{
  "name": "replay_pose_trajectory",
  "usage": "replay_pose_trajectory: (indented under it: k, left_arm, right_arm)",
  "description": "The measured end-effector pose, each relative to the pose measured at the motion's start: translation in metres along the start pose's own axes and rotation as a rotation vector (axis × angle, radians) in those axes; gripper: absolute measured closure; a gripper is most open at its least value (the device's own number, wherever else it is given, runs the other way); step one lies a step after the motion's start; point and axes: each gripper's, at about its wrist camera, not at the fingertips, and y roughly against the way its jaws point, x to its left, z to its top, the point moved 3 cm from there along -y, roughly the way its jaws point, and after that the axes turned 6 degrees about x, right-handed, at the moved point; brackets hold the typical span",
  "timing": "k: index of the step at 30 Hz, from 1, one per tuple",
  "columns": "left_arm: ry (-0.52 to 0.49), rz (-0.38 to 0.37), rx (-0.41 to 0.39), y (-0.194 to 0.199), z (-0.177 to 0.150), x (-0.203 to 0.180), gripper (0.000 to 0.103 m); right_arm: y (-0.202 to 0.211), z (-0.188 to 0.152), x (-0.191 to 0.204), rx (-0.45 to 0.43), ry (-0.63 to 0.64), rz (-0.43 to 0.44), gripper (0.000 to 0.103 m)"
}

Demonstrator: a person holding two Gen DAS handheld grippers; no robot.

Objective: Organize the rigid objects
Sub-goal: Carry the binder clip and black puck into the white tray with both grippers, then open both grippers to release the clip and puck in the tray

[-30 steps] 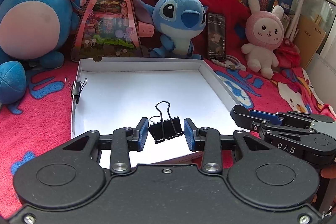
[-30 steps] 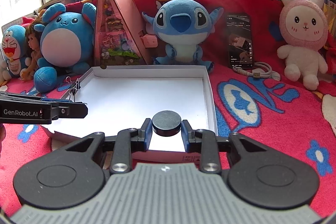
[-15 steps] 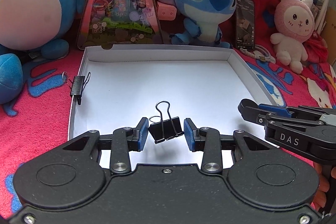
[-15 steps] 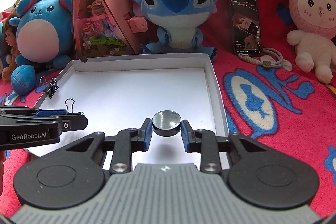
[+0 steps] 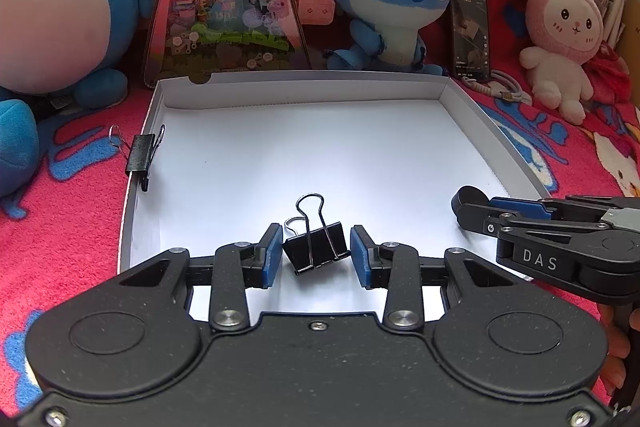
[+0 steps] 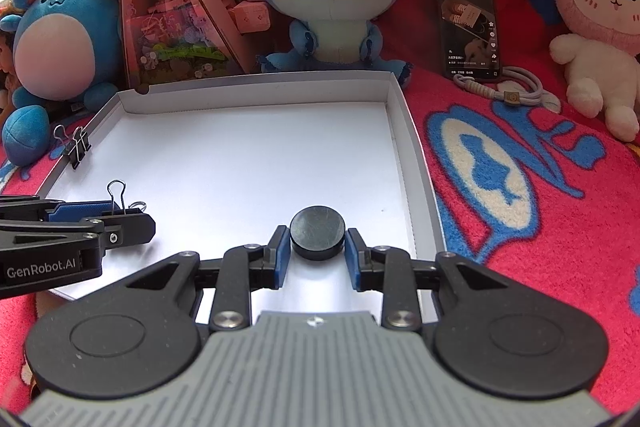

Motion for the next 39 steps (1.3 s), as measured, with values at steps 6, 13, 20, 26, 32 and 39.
replay_pose_trajectory:
  k: [6, 13, 20, 26, 32, 39]
  left_arm:
    - [-0.004, 0.007, -0.006, 0.0, -0.001, -0.001, 0.068]
    - [-0.018, 0.022, -0.011, -0.001, -0.002, -0.004, 0.068]
    - [-0.019, 0.024, -0.013, -0.001, -0.002, -0.005, 0.068]
    - [-0.001, 0.018, -0.021, 0.003, -0.001, -0.004, 0.06]
    - [-0.001, 0.016, -0.054, 0.019, -0.002, -0.004, 0.04]
    - [-0.035, -0.003, -0.105, 0.049, -0.012, -0.01, 0.021]
  right_arm:
    - [0.0, 0.0, 0.001, -0.002, 0.005, -0.003, 0.068]
    - [0.0, 0.0, 0.001, -0.002, 0.006, -0.004, 0.068]
    - [0.0, 0.0, 0.001, -0.002, 0.007, -0.002, 0.068]
    - [0.003, -0.001, -0.002, -0.009, -0.004, 0.014, 0.06]
    - [0.012, 0.0, -0.005, -0.031, -0.006, 0.022, 0.047]
    - [0.035, -0.004, -0.009, -0.08, -0.006, 0.036, 0.033]
